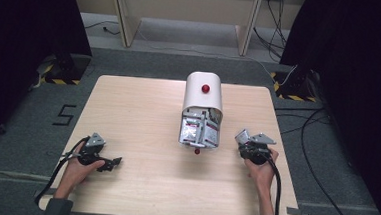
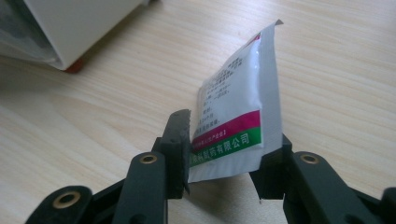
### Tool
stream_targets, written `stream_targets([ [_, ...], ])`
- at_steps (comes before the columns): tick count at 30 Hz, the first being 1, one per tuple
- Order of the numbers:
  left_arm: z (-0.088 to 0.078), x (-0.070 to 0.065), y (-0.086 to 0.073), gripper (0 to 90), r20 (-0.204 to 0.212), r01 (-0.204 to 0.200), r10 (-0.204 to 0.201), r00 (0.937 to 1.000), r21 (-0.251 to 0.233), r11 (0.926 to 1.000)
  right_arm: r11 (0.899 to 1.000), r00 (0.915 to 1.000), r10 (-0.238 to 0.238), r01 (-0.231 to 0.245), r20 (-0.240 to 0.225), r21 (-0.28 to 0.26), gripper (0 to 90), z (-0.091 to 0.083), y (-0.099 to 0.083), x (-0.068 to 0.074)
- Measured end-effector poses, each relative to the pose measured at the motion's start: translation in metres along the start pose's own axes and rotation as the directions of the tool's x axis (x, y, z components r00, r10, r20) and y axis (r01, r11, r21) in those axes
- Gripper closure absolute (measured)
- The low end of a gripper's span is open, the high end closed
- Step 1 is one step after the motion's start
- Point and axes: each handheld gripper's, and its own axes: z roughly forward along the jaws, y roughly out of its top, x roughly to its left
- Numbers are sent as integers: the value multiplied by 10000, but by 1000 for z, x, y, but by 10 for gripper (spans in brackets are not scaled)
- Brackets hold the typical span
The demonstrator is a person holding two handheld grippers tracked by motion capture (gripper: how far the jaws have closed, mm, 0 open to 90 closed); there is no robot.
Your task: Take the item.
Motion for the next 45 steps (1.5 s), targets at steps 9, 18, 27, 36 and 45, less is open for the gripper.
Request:
stream_targets([
  [9,0,0,0,0,3,-1,1,10000,-5,10000,9997,10000,-86,85,38,209,523,4,0,1],
  [18,0,0,0,0,1,1,-1,10000,-3,10000,9989,9996,-95,81,283,471,474,1,0,-3],
  [27,0,0,0,0,1,1,-1,10000,-4,10000,9987,9996,49,-63,283,502,406,-3,4,-3],
  [36,0,0,0,0,0,-5,5,10000,0,10000,9985,9990,184,-206,419,516,397,-6,6,-5],
  [45,0,0,0,0,0,0,0,10000,0,10000,9992,9988,360,-366,336,155,400,-17,10,-13],
])
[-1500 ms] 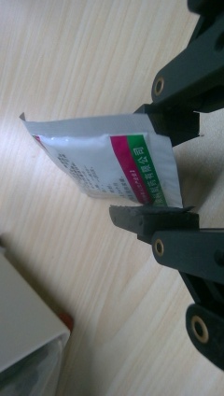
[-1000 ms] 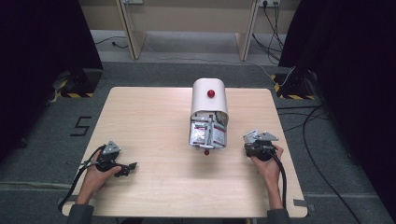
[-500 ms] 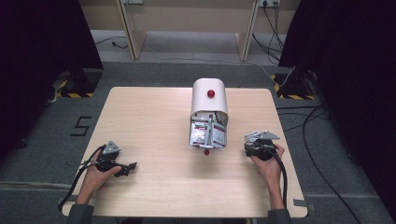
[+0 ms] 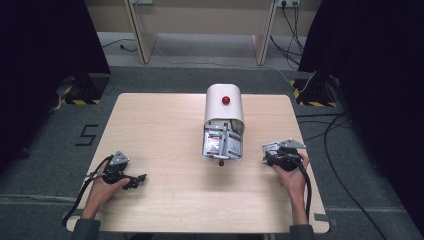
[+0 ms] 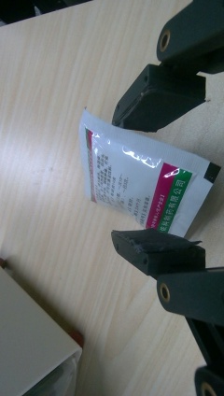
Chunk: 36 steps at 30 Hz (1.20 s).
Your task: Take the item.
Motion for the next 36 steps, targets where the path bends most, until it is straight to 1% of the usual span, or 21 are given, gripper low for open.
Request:
stream_targets([
  [4,0,0,0,0,-10,-4,4,10000,6,10000,9999,9998,-130,128,175,103,398,-1,1,0],
  [8,0,0,0,0,1,-1,1,10000,-2,10000,10000,9999,26,-25,149,-5,398,-4,1,-3],
  [12,0,0,0,0,1,-1,1,10000,0,10000,9997,9999,141,-142,-60,-216,398,-8,3,-3],
  [14,0,0,0,0,-3,-6,6,10000,24,10000,9997,9999,126,-127,-75,-215,398,-8,3,-2],
  [19,0,0,0,0,2,-1,1,10000,-2,10000,9996,9995,173,-179,-280,-213,385,-10,2,1],
  [23,0,0,0,0,-10,-2,2,10000,6,10000,9991,9983,314,-328,-481,-285,361,-14,-1,4],
  [36,0,0,0,0,2,-3,3,10000,-3,10000,9972,9959,403,-453,-812,-603,303,-28,-3,13],
])
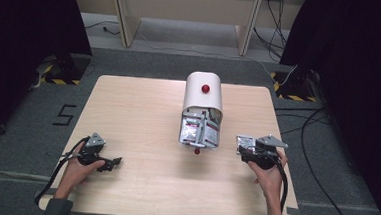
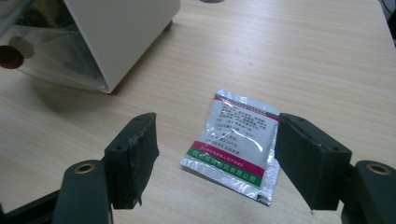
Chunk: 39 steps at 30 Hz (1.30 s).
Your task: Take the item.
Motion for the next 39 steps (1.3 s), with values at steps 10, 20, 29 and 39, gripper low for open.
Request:
stream_targets([
  [10,0,0,0,0,10,0,0,10000,25,10000,9999,9999,-102,101,-97,-86,262,-4,-1,11],
  [20,-1,0,0,0,11,-6,5,10000,33,10000,9997,9997,-206,204,-127,-140,226,-9,-5,20],
  [29,-1,0,0,0,12,1,-1,10000,31,10000,9996,9995,-273,272,-164,-77,225,-14,-15,24],
  [39,-1,0,-1,0,12,2,-2,10000,29,10000,9991,9990,-381,377,-213,-191,227,-22,-22,29],
])
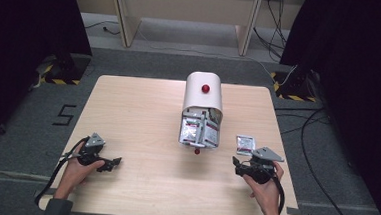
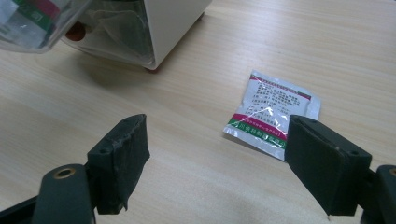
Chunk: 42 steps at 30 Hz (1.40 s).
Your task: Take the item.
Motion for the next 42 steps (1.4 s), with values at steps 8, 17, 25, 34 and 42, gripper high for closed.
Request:
stream_targets([
  [8,0,0,0,0,-1,3,-3,10000,1,10000,10000,10000,10,-10,-8,-22,206,-3,-7,2],
  [17,0,0,0,0,0,3,-3,10000,1,10000,10000,9999,47,-47,-130,4,198,-7,-14,5],
  [25,0,0,0,0,-2,1,-1,10000,3,10000,9999,9997,-100,101,-211,58,200,-11,-22,8],
  [34,0,0,0,0,0,-2,2,10000,3,10000,9990,9994,-99,113,-322,444,207,-13,-37,8],
  [42,0,0,0,0,0,0,0,10000,4,10000,9978,9994,38,-16,-330,669,188,-17,-51,8],
])
